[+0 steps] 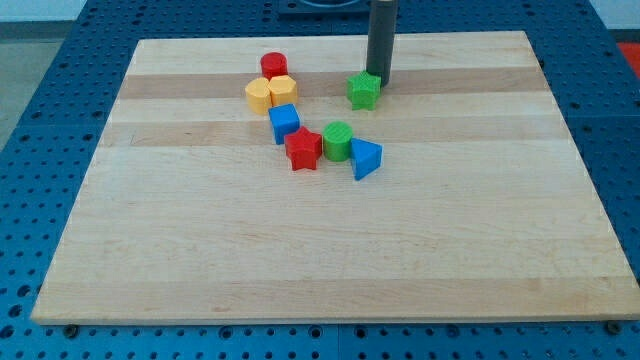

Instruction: Slide the green circle along with blue triangle slightly right

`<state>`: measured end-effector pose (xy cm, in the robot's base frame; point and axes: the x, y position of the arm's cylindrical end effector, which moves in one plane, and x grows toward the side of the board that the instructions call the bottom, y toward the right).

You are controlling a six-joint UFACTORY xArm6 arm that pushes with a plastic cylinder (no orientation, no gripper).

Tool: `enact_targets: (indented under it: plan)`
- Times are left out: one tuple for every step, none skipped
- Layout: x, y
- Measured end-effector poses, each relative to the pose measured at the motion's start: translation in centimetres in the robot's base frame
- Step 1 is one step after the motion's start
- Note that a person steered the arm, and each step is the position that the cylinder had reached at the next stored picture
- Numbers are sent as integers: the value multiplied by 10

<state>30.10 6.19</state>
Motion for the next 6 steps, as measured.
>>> enact_targets:
  plan:
    - [19,0]
    - [25,0]
    - [1,-1]
    - [-36,-24]
    - [-25,-53]
    - [14,-78]
